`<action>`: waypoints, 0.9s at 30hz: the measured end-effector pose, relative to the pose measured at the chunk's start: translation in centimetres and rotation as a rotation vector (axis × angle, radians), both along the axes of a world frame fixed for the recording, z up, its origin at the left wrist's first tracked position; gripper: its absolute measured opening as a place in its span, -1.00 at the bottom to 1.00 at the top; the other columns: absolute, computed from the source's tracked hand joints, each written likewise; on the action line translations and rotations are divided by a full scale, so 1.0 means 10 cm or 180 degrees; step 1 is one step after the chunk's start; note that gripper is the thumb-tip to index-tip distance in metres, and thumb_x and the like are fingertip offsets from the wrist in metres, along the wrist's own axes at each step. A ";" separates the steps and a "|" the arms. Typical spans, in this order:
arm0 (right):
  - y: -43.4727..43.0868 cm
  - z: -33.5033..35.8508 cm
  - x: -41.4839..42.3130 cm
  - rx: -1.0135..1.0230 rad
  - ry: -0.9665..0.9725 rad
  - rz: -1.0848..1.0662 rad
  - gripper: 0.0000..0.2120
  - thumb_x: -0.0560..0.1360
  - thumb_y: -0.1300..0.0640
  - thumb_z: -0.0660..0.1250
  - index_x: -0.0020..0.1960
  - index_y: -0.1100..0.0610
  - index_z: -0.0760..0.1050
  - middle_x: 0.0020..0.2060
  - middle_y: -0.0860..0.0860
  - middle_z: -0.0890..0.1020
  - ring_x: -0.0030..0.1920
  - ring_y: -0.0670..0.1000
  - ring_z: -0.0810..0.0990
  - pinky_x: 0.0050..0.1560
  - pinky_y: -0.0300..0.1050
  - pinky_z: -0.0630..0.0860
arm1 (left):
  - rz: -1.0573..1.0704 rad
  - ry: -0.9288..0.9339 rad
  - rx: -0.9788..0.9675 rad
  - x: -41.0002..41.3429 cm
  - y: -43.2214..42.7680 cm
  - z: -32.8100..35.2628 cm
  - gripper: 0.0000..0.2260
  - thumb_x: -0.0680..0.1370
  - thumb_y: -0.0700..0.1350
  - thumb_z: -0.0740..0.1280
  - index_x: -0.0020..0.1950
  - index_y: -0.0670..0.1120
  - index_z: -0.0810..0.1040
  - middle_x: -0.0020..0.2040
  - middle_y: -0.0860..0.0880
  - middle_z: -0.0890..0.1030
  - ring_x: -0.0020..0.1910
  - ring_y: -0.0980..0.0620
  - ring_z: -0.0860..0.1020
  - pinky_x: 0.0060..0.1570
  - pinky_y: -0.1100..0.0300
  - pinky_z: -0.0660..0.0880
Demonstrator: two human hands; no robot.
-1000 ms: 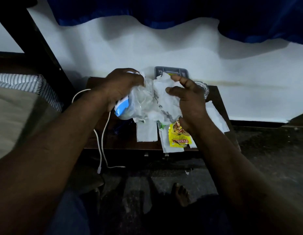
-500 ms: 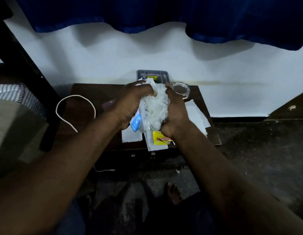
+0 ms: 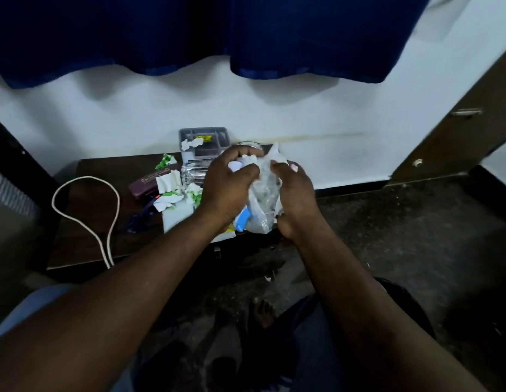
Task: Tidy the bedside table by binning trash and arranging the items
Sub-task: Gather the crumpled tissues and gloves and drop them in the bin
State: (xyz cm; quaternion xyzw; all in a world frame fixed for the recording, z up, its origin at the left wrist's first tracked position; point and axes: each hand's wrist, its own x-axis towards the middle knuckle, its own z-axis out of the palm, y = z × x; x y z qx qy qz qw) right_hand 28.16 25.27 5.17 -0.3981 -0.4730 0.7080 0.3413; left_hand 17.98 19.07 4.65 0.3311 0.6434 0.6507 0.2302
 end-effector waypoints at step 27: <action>0.32 -0.75 2.98 0.0127 -0.0589 -0.1376 -0.37 0.44 0.04 0.62 0.44 0.02 0.49 0.28 -0.04 0.64 0.14 -0.20 0.69 0.08 -0.27 0.65 | -0.1831 -0.2738 -0.0975 3.07 1.07 -0.85 -0.33 0.53 0.43 0.20 0.25 -0.10 0.67 0.17 -0.18 0.70 0.16 -0.16 0.68 0.20 -0.04 0.58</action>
